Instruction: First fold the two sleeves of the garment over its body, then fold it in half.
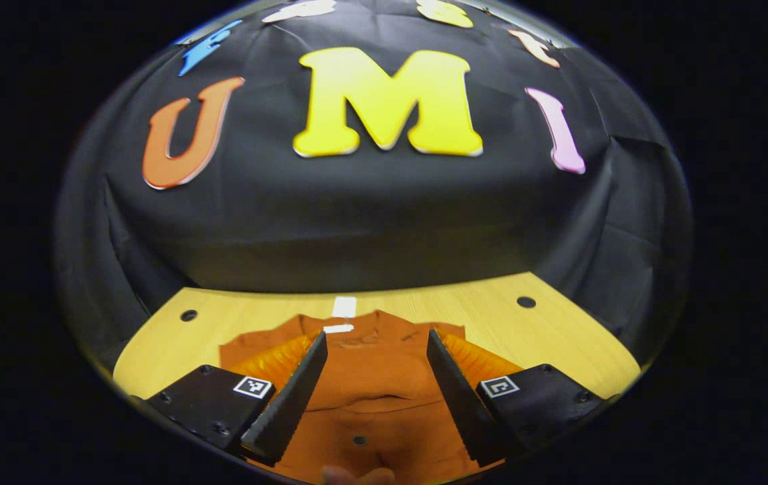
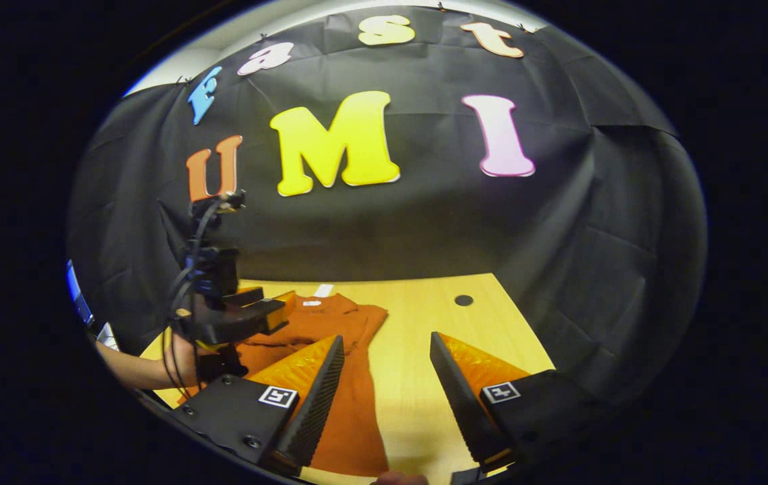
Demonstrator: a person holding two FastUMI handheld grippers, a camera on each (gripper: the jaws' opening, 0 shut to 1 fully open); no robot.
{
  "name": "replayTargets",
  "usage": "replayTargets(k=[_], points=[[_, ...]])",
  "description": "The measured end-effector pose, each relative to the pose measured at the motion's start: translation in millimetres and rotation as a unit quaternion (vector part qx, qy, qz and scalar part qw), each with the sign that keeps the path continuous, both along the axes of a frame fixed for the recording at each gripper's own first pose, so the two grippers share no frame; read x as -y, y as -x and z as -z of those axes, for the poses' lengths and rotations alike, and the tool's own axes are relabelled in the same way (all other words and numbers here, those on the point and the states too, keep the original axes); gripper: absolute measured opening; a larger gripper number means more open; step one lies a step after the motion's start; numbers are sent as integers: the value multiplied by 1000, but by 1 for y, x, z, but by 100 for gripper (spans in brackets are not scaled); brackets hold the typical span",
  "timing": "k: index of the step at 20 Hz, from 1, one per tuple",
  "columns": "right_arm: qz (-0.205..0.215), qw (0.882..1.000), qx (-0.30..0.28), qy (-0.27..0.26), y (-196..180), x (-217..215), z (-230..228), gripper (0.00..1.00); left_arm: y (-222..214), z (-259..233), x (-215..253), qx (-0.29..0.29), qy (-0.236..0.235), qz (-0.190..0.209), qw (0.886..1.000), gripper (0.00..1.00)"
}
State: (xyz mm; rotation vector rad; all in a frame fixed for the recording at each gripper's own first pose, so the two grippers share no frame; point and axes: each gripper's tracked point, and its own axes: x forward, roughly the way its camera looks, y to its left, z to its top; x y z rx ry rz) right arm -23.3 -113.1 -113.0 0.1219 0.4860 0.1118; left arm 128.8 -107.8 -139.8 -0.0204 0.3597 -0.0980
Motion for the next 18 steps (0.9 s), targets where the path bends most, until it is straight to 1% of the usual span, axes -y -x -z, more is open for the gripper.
replayTargets(k=[2, 5, 6, 7, 10, 11, 14, 16, 18], points=[[-18, 1000, 11, 0, -2, -28, -2, 84, 28, -31, -41, 18, 5, -24, 1000, 96], [-41, 999, 2, -12, 9, -60, 7, 85, 79, -52, -94, 22, 10, -43, 999, 96], [-42, 999, -6, -13, 14, -64, 13, 88, 95, -52, -110, 23, 8, -49, 999, 96], [-42, 999, -11, -10, 19, -66, 18, 88, 112, -51, -125, 24, 7, -52, 998, 96], [-43, 999, -29, 9, 39, -64, 33, 88, 156, -42, -148, 19, 12, -41, 999, 97], [-43, 998, -35, 15, 46, -61, 37, 86, 169, -37, -152, 12, 14, -36, 999, 97], [-39, 997, -62, 18, 69, -57, 51, 88, 202, -15, -163, -14, 16, -21, 1000, 98], [-38, 995, -90, 22, 87, -52, 72, 88, 224, 18, -171, -62, 25, -11, 998, 97], [-39, 990, -134, 26, 107, -44, 103, 86, 249, 60, -186, -119, 31, -6, 992, 97]])
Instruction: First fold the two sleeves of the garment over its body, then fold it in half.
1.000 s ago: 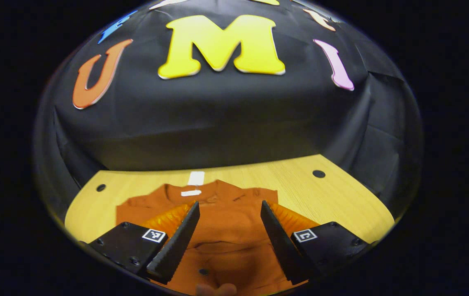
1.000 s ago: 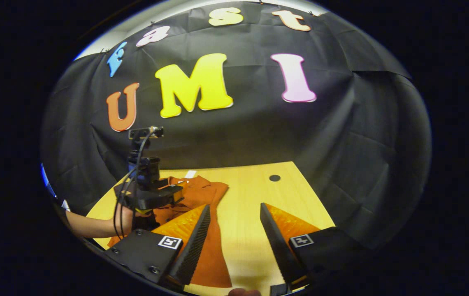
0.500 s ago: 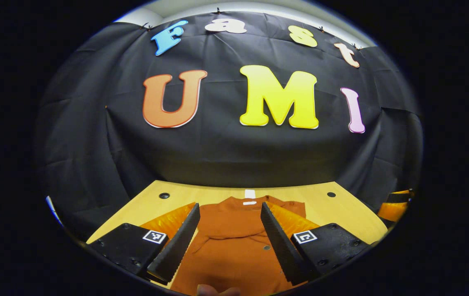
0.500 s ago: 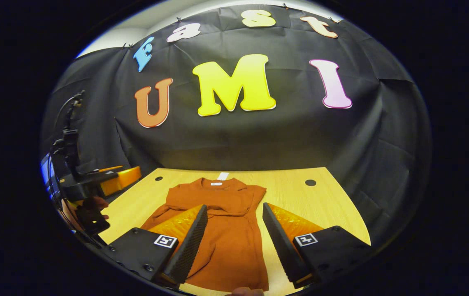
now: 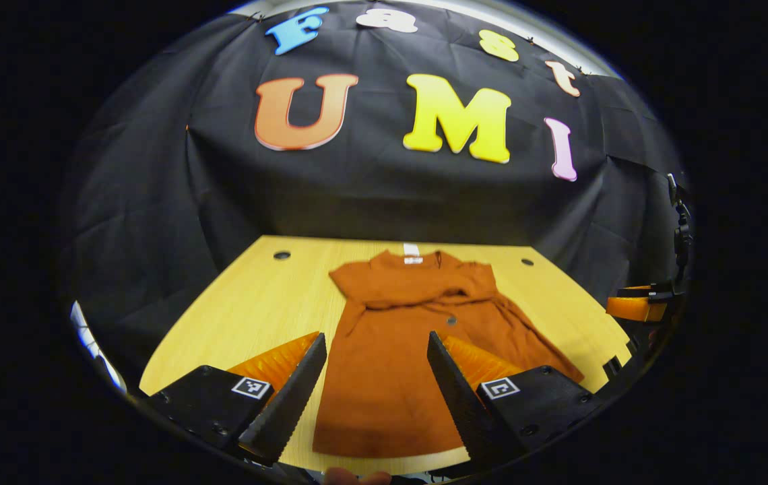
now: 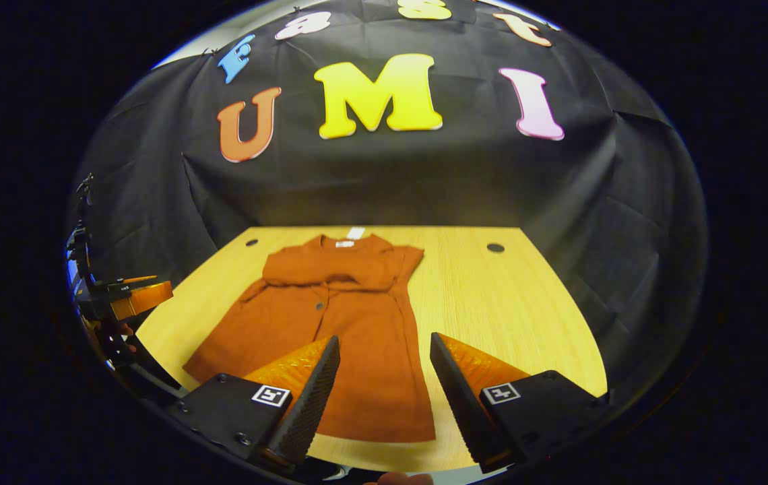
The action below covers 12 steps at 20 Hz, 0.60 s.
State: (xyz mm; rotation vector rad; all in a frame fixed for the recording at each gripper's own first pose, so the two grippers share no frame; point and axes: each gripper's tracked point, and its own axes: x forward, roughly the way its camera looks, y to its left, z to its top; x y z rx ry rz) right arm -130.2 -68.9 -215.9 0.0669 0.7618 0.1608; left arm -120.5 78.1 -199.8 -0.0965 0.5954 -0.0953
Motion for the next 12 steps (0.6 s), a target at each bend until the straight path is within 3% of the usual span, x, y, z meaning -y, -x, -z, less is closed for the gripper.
replayTargets(k=[6, 11, 12], points=[[12, 994, -106, 11, 49, 17, 79, 86, 63, 104, -32, -151, 31, -1, 988, 98], [27, 988, -150, 22, 61, 24, 117, 88, 80, 137, -27, -205, 73, -11, 976, 98], [33, 987, -158, 30, 62, 26, 125, 88, 80, 137, -29, -194, 68, -10, 979, 99]])
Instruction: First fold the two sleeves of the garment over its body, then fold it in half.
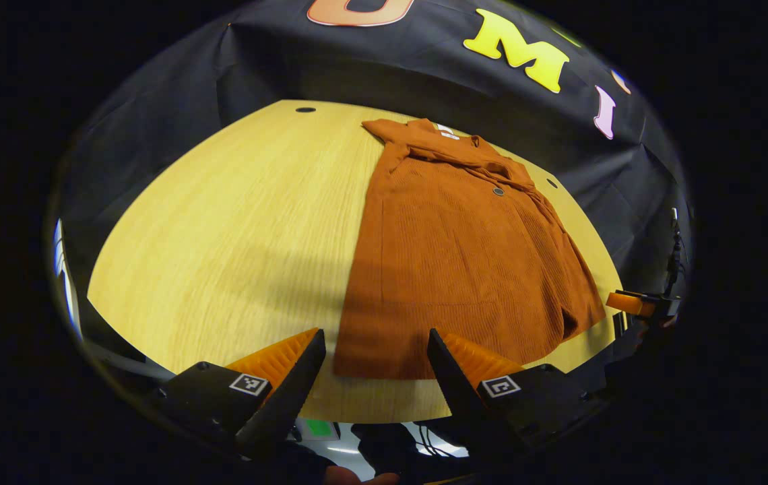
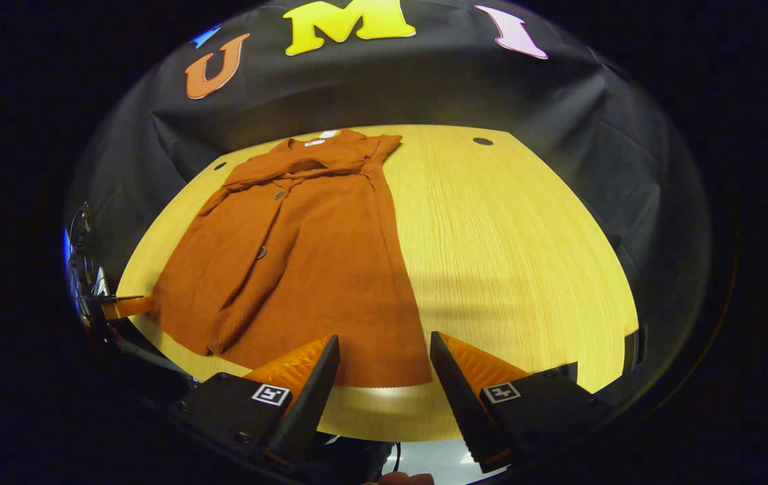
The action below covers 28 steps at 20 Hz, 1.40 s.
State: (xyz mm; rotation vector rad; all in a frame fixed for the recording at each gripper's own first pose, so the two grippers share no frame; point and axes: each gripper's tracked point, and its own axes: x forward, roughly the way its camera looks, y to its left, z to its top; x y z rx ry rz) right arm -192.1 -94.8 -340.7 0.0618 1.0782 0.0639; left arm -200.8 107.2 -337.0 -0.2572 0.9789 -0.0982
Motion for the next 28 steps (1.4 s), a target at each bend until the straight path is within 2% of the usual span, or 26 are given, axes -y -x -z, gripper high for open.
replayTargets(k=[4, 5, 7, 9, 11, 13, 14, 15, 18, 22, 28], points=[[-1, 999, -37, 22, 5, -2, 32, 88, 2, 5, 6, -11, -17, 30, 999, 98], [-3, 999, -22, 25, 0, -3, 29, 88, -1, 5, 8, -13, -23, 33, 999, 97], [5, 999, -26, 20, -1, -9, 29, 86, -4, 7, 21, -8, -14, 39, 999, 94], [15, 999, -33, 1, 1, -21, 29, 50, -5, 13, 41, -9, 4, 45, 999, 84], [-4, 999, -39, 1, 1, -26, 30, 14, -3, 12, 46, -17, -4, 50, 999, 49], [-10, 998, -48, -34, 4, -37, 27, 14, -6, 11, 51, -22, 10, 48, 999, 13], [-2, 998, -49, -40, 2, -33, 26, 14, -4, 5, 54, -20, 24, 45, 998, 8], [6, 998, -47, -45, -1, -31, 17, 0, -4, -1, 54, -11, 28, 43, 999, 7], [33, 997, -34, -61, -14, -24, 1, 1, -11, -24, 54, 11, 39, 55, 998, 4], [51, 995, 9, -87, -44, -33, -44, 1, -37, -64, 47, 49, 38, 69, 996, 4], [60, 984, 91, -138, -125, -57, -124, 1, -115, -139, 44, 128, 42, 81, 988, 4]])
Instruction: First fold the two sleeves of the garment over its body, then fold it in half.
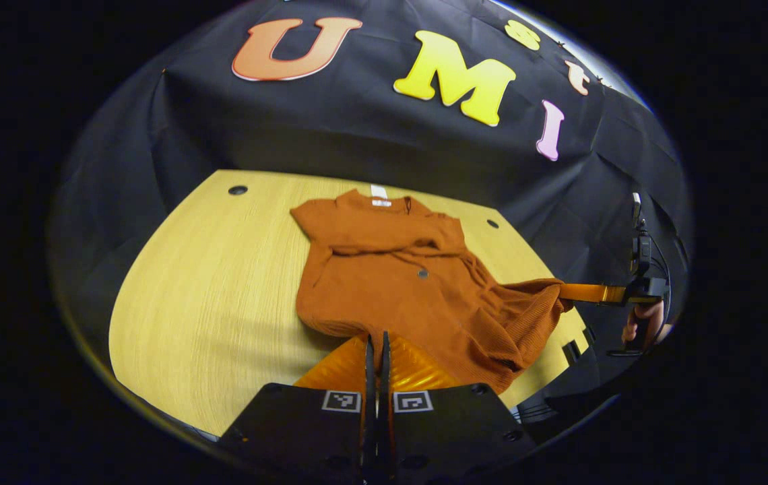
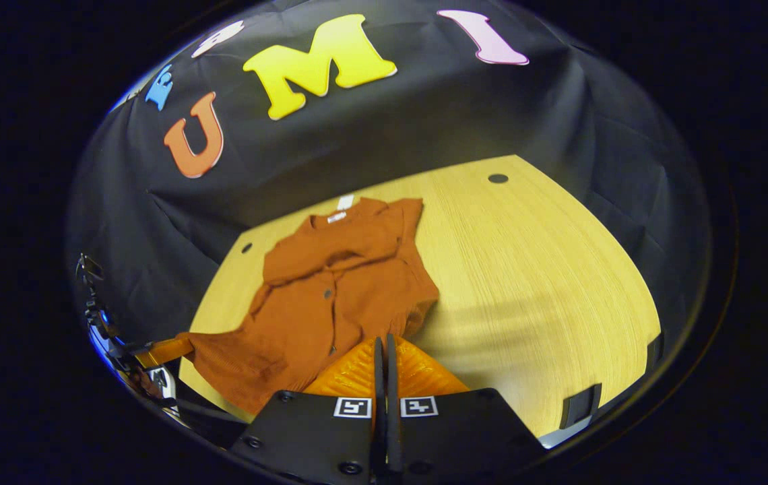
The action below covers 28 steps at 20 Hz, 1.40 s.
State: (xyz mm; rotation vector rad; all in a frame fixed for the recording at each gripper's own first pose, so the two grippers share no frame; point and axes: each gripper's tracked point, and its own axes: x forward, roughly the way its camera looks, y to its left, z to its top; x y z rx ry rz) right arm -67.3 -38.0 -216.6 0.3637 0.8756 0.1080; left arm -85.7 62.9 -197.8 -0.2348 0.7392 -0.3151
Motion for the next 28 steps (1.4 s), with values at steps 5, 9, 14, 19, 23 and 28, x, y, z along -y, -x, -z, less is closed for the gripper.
replayTargets(k=[5, 9, 14, 19, 23, 28], points=[[-19, 998, 55, -1, -88, -4, -47, 1, -86, -52, -5, 39, 13, -15, 999, 4], [-41, 994, 98, 1, -168, -6, -77, 1, -161, -103, -1, 61, 28, -27, 997, 4], [-62, 993, 96, 7, -256, -15, -54, 1, -255, -82, -1, 50, 14, -28, 998, 4], [-82, 993, 75, 24, -336, -23, 11, 1, -328, -29, -5, 44, -20, -9, 999, 4], [-91, 994, 52, 35, -381, -37, 88, 1, -378, 27, -4, 37, -30, -3, 999, 3], [-83, 994, 49, 44, -413, -31, 143, 1, -416, 92, -7, 28, -82, -3, 996, 3]])
